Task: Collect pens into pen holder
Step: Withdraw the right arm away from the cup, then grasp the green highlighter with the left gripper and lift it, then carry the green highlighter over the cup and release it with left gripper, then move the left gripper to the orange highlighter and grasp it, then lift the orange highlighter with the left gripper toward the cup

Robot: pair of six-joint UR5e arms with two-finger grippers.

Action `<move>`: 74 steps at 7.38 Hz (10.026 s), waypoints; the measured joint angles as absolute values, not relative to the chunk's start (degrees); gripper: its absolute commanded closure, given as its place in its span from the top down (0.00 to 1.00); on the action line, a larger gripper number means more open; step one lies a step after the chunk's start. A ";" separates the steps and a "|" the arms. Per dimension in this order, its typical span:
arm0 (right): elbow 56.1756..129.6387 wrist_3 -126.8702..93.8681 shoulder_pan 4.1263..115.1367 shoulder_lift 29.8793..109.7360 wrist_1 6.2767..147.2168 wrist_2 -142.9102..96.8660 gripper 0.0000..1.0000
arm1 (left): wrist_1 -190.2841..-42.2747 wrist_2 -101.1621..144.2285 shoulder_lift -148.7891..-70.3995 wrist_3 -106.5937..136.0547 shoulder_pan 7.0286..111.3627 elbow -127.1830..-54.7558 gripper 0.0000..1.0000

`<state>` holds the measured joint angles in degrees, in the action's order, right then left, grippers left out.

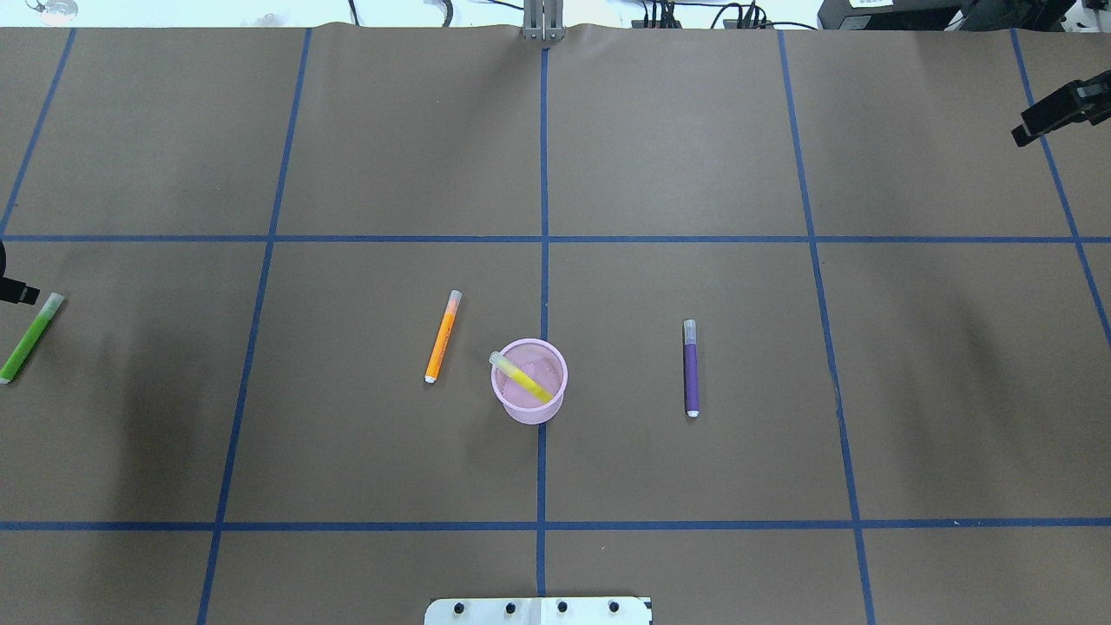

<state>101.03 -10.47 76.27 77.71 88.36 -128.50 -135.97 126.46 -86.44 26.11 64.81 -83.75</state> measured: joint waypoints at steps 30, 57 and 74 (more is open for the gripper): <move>100.81 -8.96 77.60 80.86 88.10 -128.02 1.00 | -138.36 127.27 -86.56 25.08 60.49 -82.62 0.00; 102.83 -31.67 69.20 80.18 76.68 -129.62 1.00 | -123.86 98.72 -115.14 49.01 31.93 -100.22 1.00; 102.44 -32.82 68.36 80.76 75.76 -129.03 1.00 | -117.54 98.36 -119.83 60.15 27.76 -90.11 0.21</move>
<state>102.44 -32.82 68.36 80.76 75.76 -129.03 -117.54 98.36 -119.83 60.15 27.76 -90.11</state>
